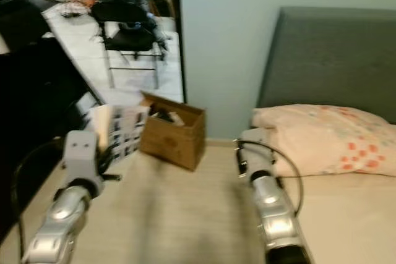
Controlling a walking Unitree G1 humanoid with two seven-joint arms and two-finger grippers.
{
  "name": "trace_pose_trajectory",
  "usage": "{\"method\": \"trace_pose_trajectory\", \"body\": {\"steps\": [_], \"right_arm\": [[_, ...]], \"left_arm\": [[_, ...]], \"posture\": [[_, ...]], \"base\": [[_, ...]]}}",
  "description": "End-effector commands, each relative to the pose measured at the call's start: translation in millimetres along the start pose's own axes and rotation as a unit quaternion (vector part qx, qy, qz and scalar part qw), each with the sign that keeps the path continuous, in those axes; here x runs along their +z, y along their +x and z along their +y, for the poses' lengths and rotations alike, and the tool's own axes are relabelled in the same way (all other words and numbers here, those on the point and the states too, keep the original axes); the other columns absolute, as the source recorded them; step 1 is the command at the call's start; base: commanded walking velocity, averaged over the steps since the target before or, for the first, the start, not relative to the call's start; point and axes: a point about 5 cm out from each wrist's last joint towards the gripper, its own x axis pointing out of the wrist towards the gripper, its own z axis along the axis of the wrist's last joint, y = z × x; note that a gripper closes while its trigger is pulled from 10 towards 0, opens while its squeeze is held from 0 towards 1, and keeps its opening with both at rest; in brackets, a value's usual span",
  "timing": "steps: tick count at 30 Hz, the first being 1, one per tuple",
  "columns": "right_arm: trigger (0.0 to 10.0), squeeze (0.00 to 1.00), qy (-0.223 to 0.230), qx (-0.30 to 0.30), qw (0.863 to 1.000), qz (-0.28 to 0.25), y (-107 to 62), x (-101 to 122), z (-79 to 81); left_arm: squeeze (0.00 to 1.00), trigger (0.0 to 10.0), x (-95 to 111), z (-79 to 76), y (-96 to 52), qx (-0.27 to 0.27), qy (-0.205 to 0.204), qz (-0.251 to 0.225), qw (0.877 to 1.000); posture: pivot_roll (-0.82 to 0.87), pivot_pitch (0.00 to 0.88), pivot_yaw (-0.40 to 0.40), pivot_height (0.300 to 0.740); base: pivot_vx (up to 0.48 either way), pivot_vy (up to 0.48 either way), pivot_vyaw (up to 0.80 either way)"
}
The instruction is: Clean up the room
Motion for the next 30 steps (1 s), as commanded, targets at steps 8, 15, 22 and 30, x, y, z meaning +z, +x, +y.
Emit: {"method": "trace_pose_trajectory", "body": {"steps": [8,15,22,30], "right_arm": [[10.0,0.0,-0.001,-0.012,1.0,0.005,0.1,-3.1,-7.5],[10.0,0.0,-0.001,-0.011,1.0,0.005,-0.4,-3.1,-7.1],[10.0,0.0,-0.001,-0.011,1.0,0.005,-1.8,-4.1,-7.0],[10.0,0.0,0.0,-0.01,1.0,0.006,-2.3,-4.8,-5.1]], "left_arm": [[0.0,10.0,8.0,-4.6,5.8,-0.013,0.004,-0.017,1.0],[0.0,10.0,7.1,-4.7,7.0,-0.015,0.005,-0.016,1.0],[0.0,10.0,7.1,-4.3,6.6,-0.018,0.006,-0.016,1.0],[0.0,10.0,6.0,-3.1,8.5,-0.02,0.011,-0.013,1.0]], "posture": [[-0.04,0.079,0.027,0.74],[-0.04,0.081,0.029,0.74],[-0.05,0.077,0.033,0.74],[-0.05,0.073,0.032,0.74]], "base": [[0.36,0.0,-0.14],[0.348,0.0,0.0],[0.338,0.0,0.0],[0.317,0.0,0.0]]}}
